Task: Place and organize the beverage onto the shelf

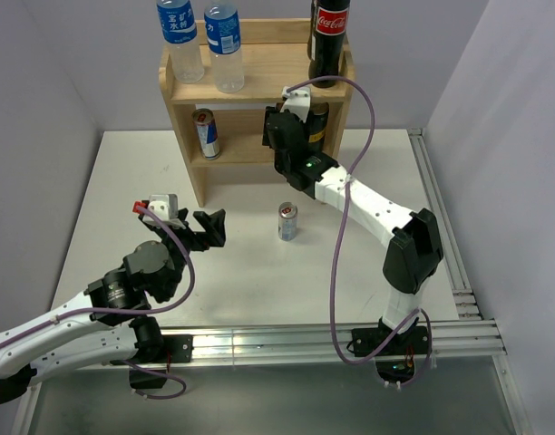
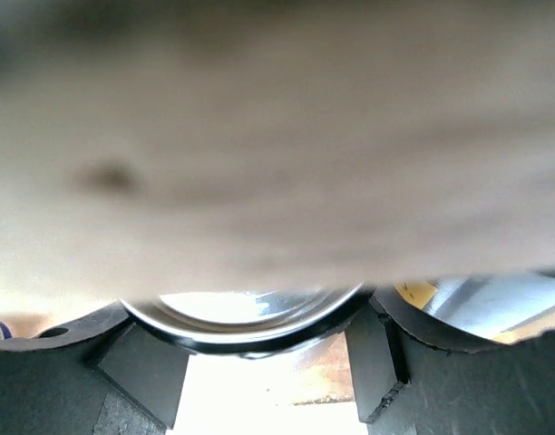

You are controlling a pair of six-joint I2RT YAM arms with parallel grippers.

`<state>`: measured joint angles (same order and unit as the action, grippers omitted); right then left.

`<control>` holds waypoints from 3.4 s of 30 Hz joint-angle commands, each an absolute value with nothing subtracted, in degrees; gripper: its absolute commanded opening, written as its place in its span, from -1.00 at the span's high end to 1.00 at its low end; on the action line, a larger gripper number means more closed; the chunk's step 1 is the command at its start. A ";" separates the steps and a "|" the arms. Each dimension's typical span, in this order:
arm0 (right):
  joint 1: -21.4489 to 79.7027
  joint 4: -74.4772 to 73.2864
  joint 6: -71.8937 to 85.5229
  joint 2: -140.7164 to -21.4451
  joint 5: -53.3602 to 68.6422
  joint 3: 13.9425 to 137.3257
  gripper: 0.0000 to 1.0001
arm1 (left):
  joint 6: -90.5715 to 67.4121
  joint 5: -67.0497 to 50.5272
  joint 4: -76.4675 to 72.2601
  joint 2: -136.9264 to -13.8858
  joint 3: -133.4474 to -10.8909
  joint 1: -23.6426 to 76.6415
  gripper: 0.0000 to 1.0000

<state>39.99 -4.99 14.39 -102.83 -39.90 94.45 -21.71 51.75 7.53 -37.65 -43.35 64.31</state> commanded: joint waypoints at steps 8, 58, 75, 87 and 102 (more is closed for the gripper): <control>39.11 -8.35 18.98 -102.57 -39.73 90.35 -0.39 | -21.09 51.33 5.19 -36.39 -42.72 64.16 -0.99; 43.59 -9.40 24.52 -89.57 -42.01 77.35 -0.75 | -21.27 51.15 4.75 -36.91 -42.28 64.16 -0.99; 55.53 -13.63 34.88 -71.11 -38.24 54.60 -1.00 | -21.89 52.64 4.66 -38.41 -41.66 64.16 -0.99; 57.04 -2.82 37.09 -82.51 -35.51 48.16 -1.00 | -19.78 53.10 0.53 -40.52 -40.87 60.21 -0.99; 48.96 5.88 33.58 -93.51 -35.16 50.36 -1.00 | -19.07 45.70 -6.06 -42.19 -40.61 48.08 -0.99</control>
